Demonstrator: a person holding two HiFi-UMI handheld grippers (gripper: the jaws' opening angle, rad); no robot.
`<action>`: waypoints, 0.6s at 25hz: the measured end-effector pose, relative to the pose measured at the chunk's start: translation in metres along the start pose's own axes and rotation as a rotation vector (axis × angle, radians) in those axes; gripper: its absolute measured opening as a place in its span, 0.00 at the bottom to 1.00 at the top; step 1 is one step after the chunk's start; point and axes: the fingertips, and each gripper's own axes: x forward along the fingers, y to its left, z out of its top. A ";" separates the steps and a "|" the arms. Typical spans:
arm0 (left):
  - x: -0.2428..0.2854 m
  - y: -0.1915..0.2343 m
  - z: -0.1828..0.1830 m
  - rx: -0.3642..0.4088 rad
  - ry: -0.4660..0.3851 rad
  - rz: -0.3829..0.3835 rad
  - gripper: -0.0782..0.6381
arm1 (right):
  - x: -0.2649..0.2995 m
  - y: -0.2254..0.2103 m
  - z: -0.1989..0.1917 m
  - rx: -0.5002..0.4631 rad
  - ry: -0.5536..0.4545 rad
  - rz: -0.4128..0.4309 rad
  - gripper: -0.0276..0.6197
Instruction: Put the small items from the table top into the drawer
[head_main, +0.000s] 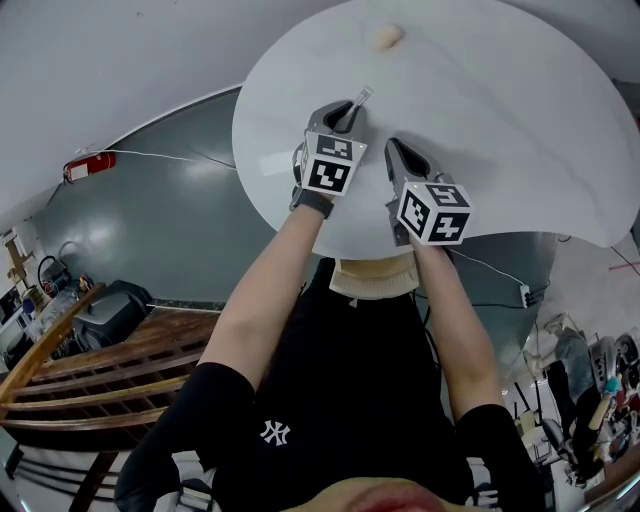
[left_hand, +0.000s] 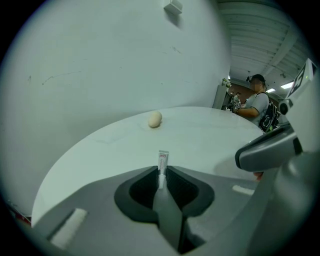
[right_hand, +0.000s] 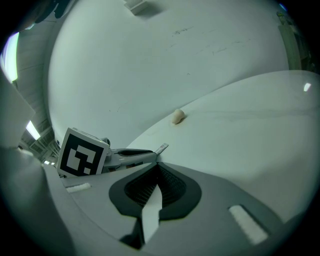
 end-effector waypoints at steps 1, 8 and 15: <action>-0.002 0.000 -0.001 -0.006 -0.001 -0.001 0.18 | -0.001 0.002 -0.001 -0.001 0.000 -0.001 0.08; -0.009 -0.016 0.001 -0.025 -0.020 -0.036 0.18 | -0.008 0.000 -0.006 -0.009 -0.003 -0.009 0.08; -0.028 -0.034 -0.010 -0.023 -0.035 -0.079 0.18 | -0.017 0.000 -0.012 -0.014 -0.017 -0.029 0.08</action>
